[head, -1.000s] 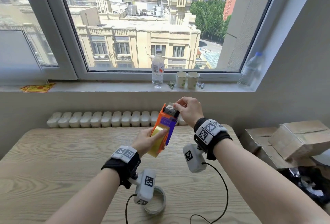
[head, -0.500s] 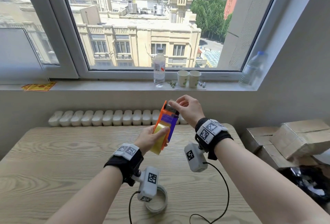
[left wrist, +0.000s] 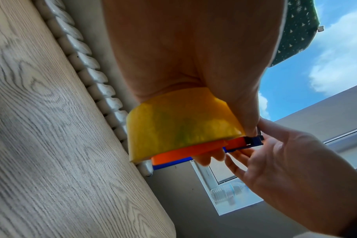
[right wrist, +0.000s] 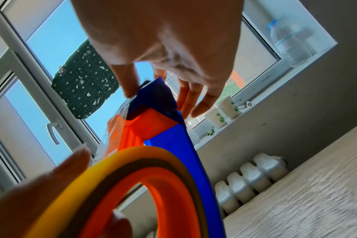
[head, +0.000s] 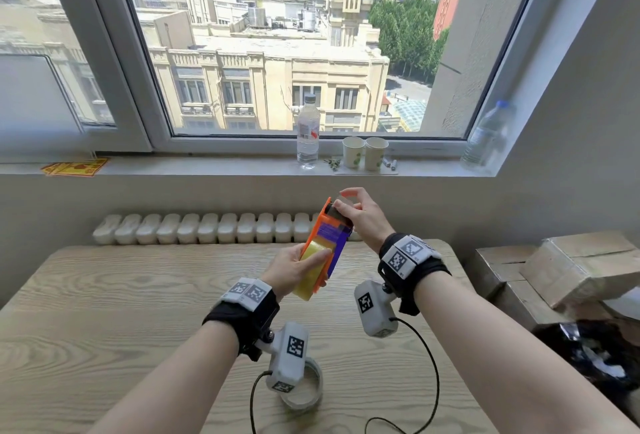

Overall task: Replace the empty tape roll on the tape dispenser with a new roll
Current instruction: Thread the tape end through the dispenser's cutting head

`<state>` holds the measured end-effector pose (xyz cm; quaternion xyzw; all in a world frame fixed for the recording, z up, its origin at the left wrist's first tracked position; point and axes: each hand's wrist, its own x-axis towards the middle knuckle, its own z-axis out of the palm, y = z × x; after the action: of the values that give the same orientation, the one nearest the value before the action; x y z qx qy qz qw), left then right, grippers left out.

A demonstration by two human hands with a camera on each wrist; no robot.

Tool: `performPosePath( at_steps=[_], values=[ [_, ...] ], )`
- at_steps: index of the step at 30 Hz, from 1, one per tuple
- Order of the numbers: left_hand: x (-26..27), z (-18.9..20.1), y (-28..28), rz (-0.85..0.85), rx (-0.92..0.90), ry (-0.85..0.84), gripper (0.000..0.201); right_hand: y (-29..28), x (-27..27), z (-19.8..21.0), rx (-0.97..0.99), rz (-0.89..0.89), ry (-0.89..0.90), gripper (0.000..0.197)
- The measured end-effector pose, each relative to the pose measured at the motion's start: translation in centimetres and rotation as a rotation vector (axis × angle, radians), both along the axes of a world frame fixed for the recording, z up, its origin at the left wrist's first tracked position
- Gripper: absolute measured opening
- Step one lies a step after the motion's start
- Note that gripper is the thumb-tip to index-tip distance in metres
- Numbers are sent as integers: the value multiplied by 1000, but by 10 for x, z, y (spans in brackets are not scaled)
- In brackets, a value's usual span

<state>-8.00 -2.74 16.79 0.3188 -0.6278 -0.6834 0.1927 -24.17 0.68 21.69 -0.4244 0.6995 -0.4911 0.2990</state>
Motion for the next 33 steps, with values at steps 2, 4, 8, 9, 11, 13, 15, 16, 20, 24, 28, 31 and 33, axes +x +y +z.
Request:
performPosePath(
  at_steps=[2, 4, 8, 9, 11, 13, 15, 16, 20, 24, 28, 31, 33],
  values=[
    [0, -1, 2, -3, 3, -9, 27, 2, -1, 1, 7, 12, -37, 34],
    [2, -3, 3, -6, 8, -12, 27, 3, -2, 0, 26, 27, -79, 34],
    [5, -5, 6, -7, 9, -28, 28, 6, -3, -6, 54, 38, -88, 35],
    [5, -4, 6, -5, 11, -26, 25, 8, -3, -6, 44, 25, -110, 39],
    [5, -3, 4, 4, 9, -18, 23, 10, -4, -11, 22, -11, -189, 47],
    [5, 0, 2, 29, 7, -15, 25, 14, -6, -15, -1, -53, -236, 45],
    [4, 3, 0, 70, 4, -6, 23, 18, -6, -19, -16, -75, -243, 35],
    [3, 5, -1, 88, -5, -3, 23, 21, -6, -20, -6, -61, -241, 31],
    [0, 16, -5, 105, 15, 31, 25, 28, 1, -24, 87, 125, -237, 45],
    [-3, 24, -5, 62, 66, 42, 31, 34, 8, -31, 73, 175, -111, 49],
    [-4, 29, -5, 62, 76, 17, 45, 35, 7, -36, 32, 98, -25, 39],
    [-5, 31, -2, 50, 108, 26, 49, 36, 7, -37, 17, 49, -18, 32],
    [-5, 31, -1, 51, 121, 23, 52, 38, 8, -37, 14, 30, -23, 31]
  ],
)
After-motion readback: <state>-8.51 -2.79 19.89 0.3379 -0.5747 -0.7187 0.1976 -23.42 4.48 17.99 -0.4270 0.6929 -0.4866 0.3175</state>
